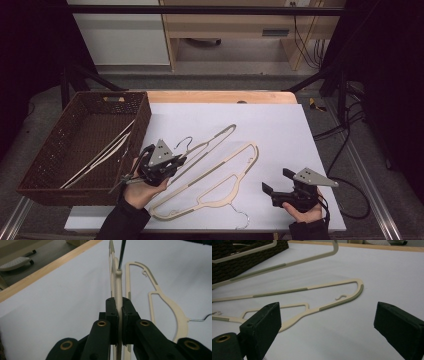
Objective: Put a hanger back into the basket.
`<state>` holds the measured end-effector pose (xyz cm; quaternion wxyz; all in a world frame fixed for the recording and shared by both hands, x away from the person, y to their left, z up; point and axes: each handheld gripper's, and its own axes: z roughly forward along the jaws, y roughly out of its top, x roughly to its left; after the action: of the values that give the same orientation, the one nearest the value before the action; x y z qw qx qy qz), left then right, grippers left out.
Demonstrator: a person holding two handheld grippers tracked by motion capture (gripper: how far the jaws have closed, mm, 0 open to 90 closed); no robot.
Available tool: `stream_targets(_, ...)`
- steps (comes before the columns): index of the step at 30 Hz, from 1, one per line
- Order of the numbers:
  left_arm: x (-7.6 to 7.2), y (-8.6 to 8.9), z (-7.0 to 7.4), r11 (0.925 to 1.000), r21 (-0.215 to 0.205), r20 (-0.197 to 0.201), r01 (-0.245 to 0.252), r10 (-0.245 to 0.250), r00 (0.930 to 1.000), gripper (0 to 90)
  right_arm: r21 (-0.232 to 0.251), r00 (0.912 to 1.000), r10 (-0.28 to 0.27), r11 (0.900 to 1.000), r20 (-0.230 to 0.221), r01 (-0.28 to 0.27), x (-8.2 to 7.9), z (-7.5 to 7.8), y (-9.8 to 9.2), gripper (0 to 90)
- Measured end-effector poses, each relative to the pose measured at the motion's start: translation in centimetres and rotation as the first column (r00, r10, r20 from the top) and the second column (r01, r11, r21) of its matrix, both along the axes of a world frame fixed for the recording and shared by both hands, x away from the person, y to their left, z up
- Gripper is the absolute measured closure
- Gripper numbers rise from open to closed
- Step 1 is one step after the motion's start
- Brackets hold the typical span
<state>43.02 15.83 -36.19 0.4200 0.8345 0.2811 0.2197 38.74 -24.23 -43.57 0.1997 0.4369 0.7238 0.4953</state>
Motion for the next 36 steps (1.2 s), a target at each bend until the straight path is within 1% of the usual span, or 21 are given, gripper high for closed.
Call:
stream_targets(4, -0.6, 0.4, 1.3, 0.9997, -0.015, 0.02, 0.019, -0.019, 0.9996, 86.0, 0.005, 0.9999, -0.001, 1.0, 0.011, 0.001, 0.0, 0.1, -0.1, 6.6)
stream_targets(5, -0.7, 0.5, 1.6, 0.9994, -0.024, 0.02, 0.024, -0.023, 0.9995, 86.0, 0.005, 0.9999, -0.001, 1.0, 0.011, 0.001, 0.0, 0.1, -0.1, 6.6)
stream_targets(6, -0.8, 0.6, 2.0, 0.9993, -0.024, 0.023, 0.028, -0.028, 0.9993, 86.0, 0.007, 0.9999, -0.002, 1.0, 0.015, 0.002, -0.1, 0.2, -0.2, 6.2)
stream_targets(7, -0.9, 0.6, 2.3, 0.9989, -0.034, 0.028, 0.032, -0.031, 0.9991, 86.0, 0.005, 0.9998, 0.0, 1.0, 0.021, 0.0, 0.0, 0.2, -0.2, 5.7)
stream_targets(8, -1.0, 0.7, 2.6, 0.9989, -0.027, 0.036, 0.039, -0.038, 0.9986, 86.0, 0.004, 0.9997, 0.0, 1.0, 0.025, 0.0, -0.1, 0.3, -0.2, 5.3)
stream_targets(12, -1.5, 1.2, 4.1, 0.9977, -0.053, 0.064, 0.044, -0.04, 0.9971, 86.0, 0.002, 0.9992, -0.002, 1.0, 0.039, 0.002, -0.1, 0.4, -0.3, 4.0)
stream_targets(13, -1.6, 1.4, 4.5, 0.9976, -0.047, 0.067, 0.051, -0.048, 0.9966, 86.0, 0.003, 0.9992, 0.0, 1.0, 0.039, 0.0, -0.2, 0.5, -0.3, 3.6)
stream_targets(14, -1.7, 1.5, 4.9, 0.9966, -0.068, 0.07, 0.048, -0.043, 0.9966, 86.0, 0.0, 0.9991, -0.005, 1.0, 0.042, 0.005, -0.2, 0.5, -0.4, 3.1)
stream_targets(15, -1.8, 1.7, 5.3, 0.9962, -0.07, 0.076, 0.053, -0.047, 0.996, 86.0, 0.008, 0.9992, -0.013, 1.0, 0.037, 0.013, -0.2, 0.6, -0.3, 2.8)
stream_targets(17, -1.9, 2.1, 6.3, 0.9956, -0.071, 0.083, 0.061, -0.055, 0.995, 86.0, 0.005, 0.999, -0.009, 1.0, 0.044, 0.009, -0.2, 0.6, -0.3, 2.5)
stream_targets(19, -2.0, 2.5, 7.1, 0.9953, -0.079, 0.09, 0.057, -0.049, 0.9947, 86.0, 0.003, 0.9988, -0.008, 1.0, 0.049, 0.008, -0.3, 0.7, -0.3, 2.3)
stream_targets(21, -2.1, 2.9, 7.9, 0.9964, -0.067, 0.104, 0.052, -0.045, 0.9936, 86.0, 0.002, 0.9985, -0.003, 1.0, 0.054, 0.003, -0.3, 0.8, -0.3, 2.3)
stream_targets(23, -2.1, 3.3, 8.8, 0.9963, -0.072, 0.117, 0.048, -0.039, 0.9924, 86.0, 0.001, 0.9983, -0.004, 1.0, 0.058, 0.004, -0.2, 0.8, -0.3, 2.2)
stream_targets(27, -1.9, 4.5, 10.6, 0.9958, -0.082, 0.133, 0.039, -0.028, 0.9907, 86.0, 0.01, 0.9982, -0.004, 1.0, 0.059, 0.004, -0.2, 0.8, -0.2, 2.0)
stream_targets(28, -1.8, 4.8, 11.0, 0.9963, -0.08, 0.135, 0.033, -0.022, 0.9906, 86.0, 0.002, 0.9982, -0.008, 1.0, 0.06, 0.008, -0.2, 0.8, -0.3, 2.1)
stream_targets(29, -1.7, 5.0, 11.3, 0.9971, -0.073, 0.141, 0.022, -0.012, 0.99, 86.0, 0.004, 0.9984, -0.011, 1.0, 0.056, 0.01, -0.2, 0.8, -0.3, 2.1)
stream_targets(30, -1.5, 5.3, 11.6, 0.9978, -0.064, 0.145, 0.017, -0.007, 0.9894, 86.0, 0.0, 0.9981, -0.009, 1.0, 0.061, 0.009, -0.2, 0.8, -0.3, 2.1)
stream_targets(31, -1.3, 5.6, 11.9, 0.9977, -0.066, 0.143, 0.012, -0.003, 0.9897, 86.0, 0.006, 0.9984, -0.01, 1.0, 0.056, 0.009, -0.3, 0.8, -0.3, 2.0)
stream_targets(33, -0.9, 6.3, 12.4, 0.9978, -0.066, 0.144, 0.009, 0.001, 0.9896, 86.0, 0.004, 0.9983, -0.008, 1.0, 0.058, 0.008, -0.3, 0.9, -0.3, 1.9)
stream_targets(34, -0.7, 6.7, 12.6, 0.9974, -0.073, 0.148, 0.005, 0.006, 0.9889, 86.0, -0.004, 0.9975, -0.004, 1.0, 0.07, 0.005, -0.2, 0.8, -0.4, 1.9)
stream_targets(36, -0.3, 7.6, 13.0, 0.9973, -0.073, 0.155, 0.002, 0.009, 0.9878, 86.0, 0.005, 0.9979, -0.016, 1.0, 0.062, 0.016, -0.2, 0.9, -0.4, 1.8)
